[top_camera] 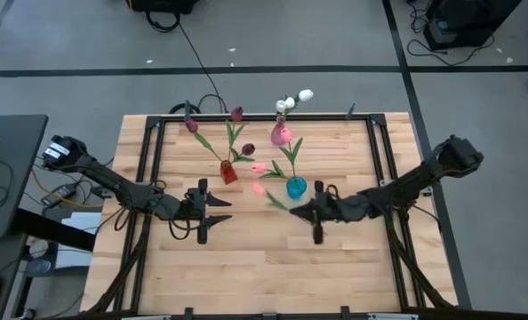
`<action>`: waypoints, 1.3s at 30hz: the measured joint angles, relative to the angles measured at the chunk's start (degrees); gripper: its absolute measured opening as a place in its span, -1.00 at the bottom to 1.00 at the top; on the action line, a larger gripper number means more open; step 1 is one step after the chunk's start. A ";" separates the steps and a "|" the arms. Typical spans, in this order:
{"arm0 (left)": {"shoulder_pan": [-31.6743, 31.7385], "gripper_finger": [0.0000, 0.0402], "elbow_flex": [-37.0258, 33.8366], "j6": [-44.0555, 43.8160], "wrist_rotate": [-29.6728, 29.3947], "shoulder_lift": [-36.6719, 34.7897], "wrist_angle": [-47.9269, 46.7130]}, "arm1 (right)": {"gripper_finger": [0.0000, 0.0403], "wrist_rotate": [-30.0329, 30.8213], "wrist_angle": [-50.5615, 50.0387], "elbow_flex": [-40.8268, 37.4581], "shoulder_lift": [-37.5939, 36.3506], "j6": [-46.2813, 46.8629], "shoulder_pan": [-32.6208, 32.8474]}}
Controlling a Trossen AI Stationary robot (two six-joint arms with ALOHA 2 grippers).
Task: Sort flowers into vase by color
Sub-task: Put the pink tulip into the blue vase
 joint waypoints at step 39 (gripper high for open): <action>0.00 -0.12 0.00 0.48 0.00 0.00 0.30 | -0.99 -1.67 52.98 2.25 17.41 -45.21 -15.20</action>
